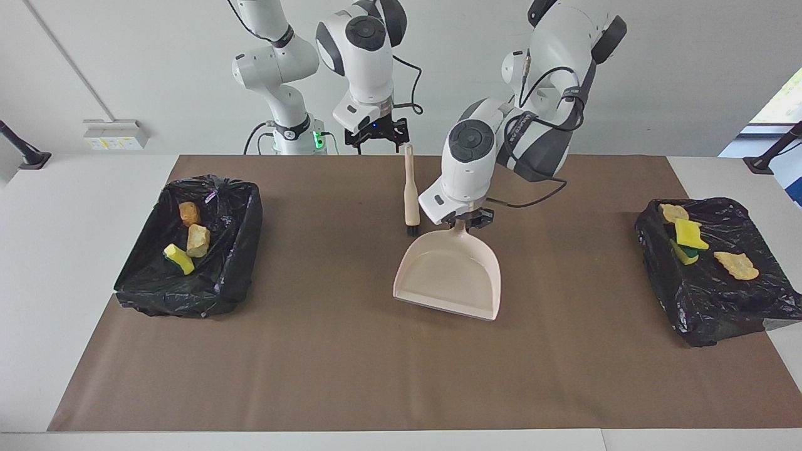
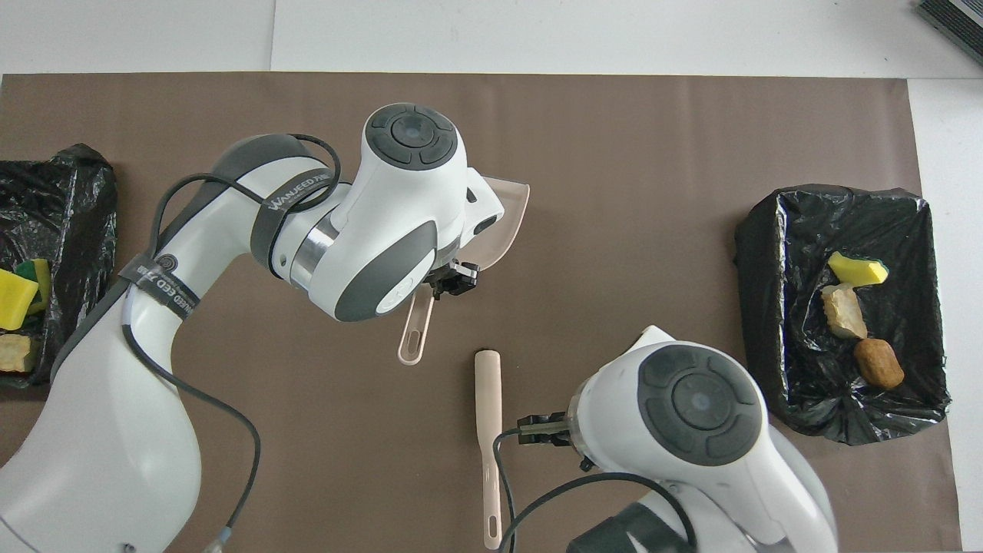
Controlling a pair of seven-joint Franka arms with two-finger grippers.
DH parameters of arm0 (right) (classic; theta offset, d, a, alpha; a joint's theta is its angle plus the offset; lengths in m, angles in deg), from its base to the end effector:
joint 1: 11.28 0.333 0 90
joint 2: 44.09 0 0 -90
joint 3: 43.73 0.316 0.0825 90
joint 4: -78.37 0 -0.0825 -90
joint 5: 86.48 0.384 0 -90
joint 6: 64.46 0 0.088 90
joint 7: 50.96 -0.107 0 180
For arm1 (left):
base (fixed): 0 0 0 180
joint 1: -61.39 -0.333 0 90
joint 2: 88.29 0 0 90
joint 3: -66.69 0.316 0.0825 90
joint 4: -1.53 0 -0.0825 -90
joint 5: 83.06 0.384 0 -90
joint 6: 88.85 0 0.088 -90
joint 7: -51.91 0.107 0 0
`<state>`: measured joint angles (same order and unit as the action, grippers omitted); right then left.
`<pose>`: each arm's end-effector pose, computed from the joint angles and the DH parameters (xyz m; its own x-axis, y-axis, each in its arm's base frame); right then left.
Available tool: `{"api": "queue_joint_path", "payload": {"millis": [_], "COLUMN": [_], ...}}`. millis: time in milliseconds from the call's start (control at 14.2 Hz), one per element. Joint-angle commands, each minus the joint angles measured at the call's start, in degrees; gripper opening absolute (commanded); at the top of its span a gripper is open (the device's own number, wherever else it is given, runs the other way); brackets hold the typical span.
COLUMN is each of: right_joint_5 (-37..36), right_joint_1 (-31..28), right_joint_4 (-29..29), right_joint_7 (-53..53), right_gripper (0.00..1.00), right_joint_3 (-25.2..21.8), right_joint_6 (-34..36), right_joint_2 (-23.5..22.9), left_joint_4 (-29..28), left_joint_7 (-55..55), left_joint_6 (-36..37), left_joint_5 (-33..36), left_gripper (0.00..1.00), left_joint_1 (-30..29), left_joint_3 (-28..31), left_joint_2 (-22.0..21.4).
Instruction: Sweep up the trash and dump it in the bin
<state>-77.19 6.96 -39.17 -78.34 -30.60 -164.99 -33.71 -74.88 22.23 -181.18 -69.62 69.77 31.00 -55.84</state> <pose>0.4096 0.2728 0.5059 0.9868 0.0276 -0.1597 0.0206 -0.9988 -0.0451 0.5584 -0.3867 0.4323 0.9515 -0.2284 -0.2059 -0.2362 -0.9716 -0.0137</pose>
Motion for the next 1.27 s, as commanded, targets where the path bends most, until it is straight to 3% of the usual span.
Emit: {"api": "queue_joint_path", "payload": {"millis": [0,70,282,774,845,915,985,1126,1196], "right_joint_5": [-0.94,-0.94,-1.03,-8.31,-9.8,-10.69,-10.96,-11.13,-11.05], "right_joint_1": [-6.27,-7.77,-11.91,-19.04,-18.51,-18.34,-18.51,-18.42,-18.42], "right_joint_4": [1.26,2.31,5.48,10.31,11.36,12.42,13.56,14.62,14.54], "right_joint_7": [6.7,7.07,7.33,15.77,16.21,16.3,17.17,23.03,26.03], "right_gripper": [1.0,1.0,1.0,1.0,1.0,1.0,1.0,1.0,1.0], "right_joint_3": [0.58,0.58,0.67,-0.81,-3.26,-5.2,-6.52,-10.82,-12.32], "right_joint_6": [2.52,3.13,3.49,3.84,3.84,3.84,3.84,3.32,2.79], "right_joint_2": [2.36,2.36,1.93,1.14,0.52,-0.26,-1.23,-2.47,-2.73], "left_joint_4": [15.2,18.55,19.11,13.84,13.83,13.83,13.75,10.17,6.14], "left_joint_7": [-8.79,-9.86,-9.79,-9.26,-9.26,-9.26,-9.17,-8.39,-7.16], "left_joint_6": [1.45,1.45,-1.0,-6.37,-5.68,-5.41,-5.32,-4.88,-4.88], "left_joint_5": [-0.6,-0.61,-2.09,-5.09,-4.74,-4.65,-4.22,-4.12,-4.21], "left_gripper": [0.0,0.0,0.0,0.0,0.15,0.62,0.96,1.0,1.0], "left_joint_1": [8.71,12.41,13.15,12.62,12.62,12.62,12.62,11.4,11.21], "left_joint_3": [5.85,9.46,10.37,11.16,11.17,11.34,11.43,12.22,12.83], "left_joint_2": [11.11,13.75,14.13,13.52,13.52,13.26,12.9,10.63,6.61]}}
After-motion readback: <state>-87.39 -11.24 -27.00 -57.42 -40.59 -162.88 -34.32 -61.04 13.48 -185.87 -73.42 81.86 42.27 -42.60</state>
